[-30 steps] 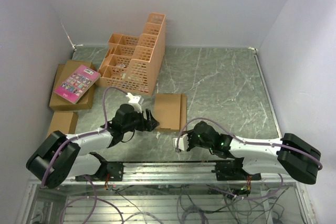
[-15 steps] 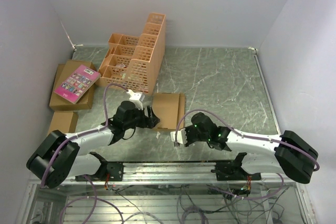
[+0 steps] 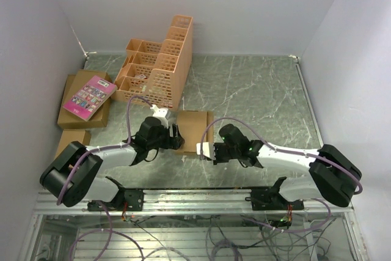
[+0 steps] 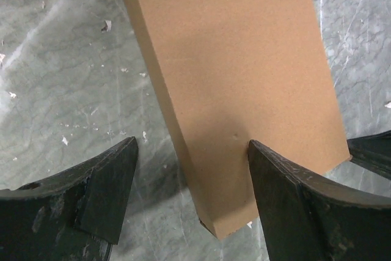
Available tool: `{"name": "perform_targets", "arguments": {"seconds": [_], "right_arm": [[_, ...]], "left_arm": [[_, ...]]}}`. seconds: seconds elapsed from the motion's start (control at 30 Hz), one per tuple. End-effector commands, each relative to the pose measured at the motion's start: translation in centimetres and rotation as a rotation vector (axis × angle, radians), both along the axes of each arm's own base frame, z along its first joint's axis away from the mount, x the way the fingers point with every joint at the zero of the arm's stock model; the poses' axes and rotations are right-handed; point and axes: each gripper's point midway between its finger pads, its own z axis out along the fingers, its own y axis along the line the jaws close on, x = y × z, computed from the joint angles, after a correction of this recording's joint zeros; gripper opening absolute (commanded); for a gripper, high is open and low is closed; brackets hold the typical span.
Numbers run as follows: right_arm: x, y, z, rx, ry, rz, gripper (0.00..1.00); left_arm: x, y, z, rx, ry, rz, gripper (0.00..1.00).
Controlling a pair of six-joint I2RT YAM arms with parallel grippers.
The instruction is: Fold the paper box
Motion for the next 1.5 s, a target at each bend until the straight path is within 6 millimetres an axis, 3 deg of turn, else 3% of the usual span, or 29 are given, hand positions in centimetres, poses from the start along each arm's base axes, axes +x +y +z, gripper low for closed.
{"name": "perform_targets", "arguments": {"seconds": [0.0, 0.5, 1.0, 1.47], "right_arm": [[0.9, 0.4, 0.5, 0.031, 0.073, -0.065, 0.00], [3.1, 0.2, 0.4, 0.048, 0.183, -0.191, 0.00], [3.8, 0.3, 0.5, 0.054, 0.213, -0.189, 0.00], [3.0, 2.3, 1.6, 0.042, 0.199, -0.094, 0.00]], "left_arm": [[1.7, -0.1, 1.6, -0.010, -0.107, 0.006, 0.83], [0.5, -0.4, -0.9, 0.002, -0.029, -0.037, 0.63], [0.6, -0.6, -1.9, 0.033, 0.015, -0.045, 0.58], [0.4, -1.3, -1.6, 0.006, 0.011, -0.075, 0.57]]}}
